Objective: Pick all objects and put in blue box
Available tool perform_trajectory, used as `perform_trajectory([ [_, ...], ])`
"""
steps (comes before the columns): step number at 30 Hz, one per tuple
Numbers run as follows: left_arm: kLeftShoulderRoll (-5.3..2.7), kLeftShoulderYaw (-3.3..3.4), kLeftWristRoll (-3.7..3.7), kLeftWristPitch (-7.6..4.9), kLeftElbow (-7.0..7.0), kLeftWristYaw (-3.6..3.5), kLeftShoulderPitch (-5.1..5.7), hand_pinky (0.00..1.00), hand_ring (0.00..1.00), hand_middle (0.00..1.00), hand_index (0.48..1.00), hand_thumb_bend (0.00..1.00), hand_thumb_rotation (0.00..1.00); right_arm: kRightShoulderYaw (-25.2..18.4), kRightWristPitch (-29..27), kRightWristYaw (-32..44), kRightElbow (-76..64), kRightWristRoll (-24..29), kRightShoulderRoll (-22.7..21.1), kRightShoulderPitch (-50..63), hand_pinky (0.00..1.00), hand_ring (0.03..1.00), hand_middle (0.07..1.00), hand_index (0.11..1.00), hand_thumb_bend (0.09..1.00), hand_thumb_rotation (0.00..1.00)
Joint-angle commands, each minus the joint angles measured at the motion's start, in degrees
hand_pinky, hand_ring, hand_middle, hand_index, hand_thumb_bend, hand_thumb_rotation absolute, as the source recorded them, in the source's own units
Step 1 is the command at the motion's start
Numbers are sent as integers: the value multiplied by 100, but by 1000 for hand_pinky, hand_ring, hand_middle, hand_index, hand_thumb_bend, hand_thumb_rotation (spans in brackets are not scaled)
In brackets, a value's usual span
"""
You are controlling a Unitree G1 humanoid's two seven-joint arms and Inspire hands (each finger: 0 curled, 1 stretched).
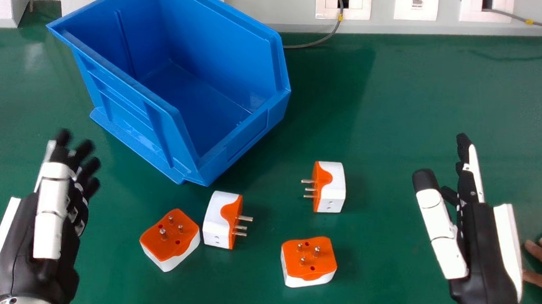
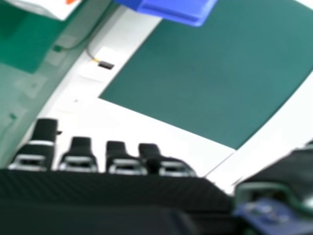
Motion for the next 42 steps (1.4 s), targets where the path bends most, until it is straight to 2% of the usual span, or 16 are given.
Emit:
perform_trajectory([
  [1,120,-40,275,90,-247,124,75,885,884,852,913,586,147,-22,-129,-66,-110,-30,7,-24,888,987,1000,971,452,1000],
  [4,148,-72,609,139,-292,282,112,866,875,844,898,604,131,-17,-117,-63,-110,-26,12,-32,891,987,1000,971,453,1000],
  [6,155,-90,718,123,-289,318,117,852,869,838,888,614,126,-21,-111,-56,-97,-15,12,-48,893,988,1000,971,454,1000],
  [9,146,-94,810,108,-312,340,119,823,857,826,859,645,137,-29,-111,-44,-94,4,9,-56,898,988,1000,971,455,1000],
  [12,189,-151,1164,-154,-155,432,96,817,855,821,847,669,148,-17,-107,-47,-98,-9,14,-65,900,988,1000,972,454,1000],
  [13,220,-176,1308,-256,-75,472,77,827,856,816,836,735,172,-16,-104,-49,-93,-13,15,-69,901,988,1000,972,452,1000],
  [16,256,-204,1559,-430,55,540,46,835,858,813,830,785,193,-17,-101,-45,-101,-11,15,-57,902,988,1000,972,451,1000],
  [19,234,-202,1578,-449,11,534,87,845,862,811,826,853,230,-10,-81,-39,-126,-25,13,-35,902,988,1000,972,453,1000],
  [22,212,-207,1644,-475,-77,560,159,850,866,811,825,831,285,-18,-80,-29,-129,-19,3,-35,903,988,1000,972,455,1000],
  [25,189,-164,1569,-554,-37,553,157,841,866,811,832,734,473,-2,-80,-28,-137,-46,-4,-28,903,988,1000,972,458,1000],
  [27,168,-118,1405,-711,93,499,122,839,866,813,836,707,524,3,-94,-27,-113,-59,-16,-26,903,988,1000,972,460,1000],
  [28,152,-85,1264,-800,183,454,94,840,872,828,853,643,608,11,-96,-23,-104,-65,-22,-23,903,988,1000,972,464,1000],
  [30,140,-43,1080,-905,305,395,55,842,875,836,861,614,640,22,-98,-16,-92,-72,-28,-23,903,988,1000,972,465,1000],
  [34,100,10,759,-976,410,287,35,856,883,851,886,542,699,47,-87,-2,-81,-100,-49,-43,903,988,1000,972,469,1000],
  [40,25,37,412,-1066,512,198,-31,872,897,879,918,463,812,89,-97,141,-75,-18,-114,-56,903,988,1000,972,471,1000],
  [42,17,33,349,-1096,534,177,-40,881,912,902,939,439,880,109,-85,210,-87,2,-129,-64,904,990,1000,973,466,1000],
])
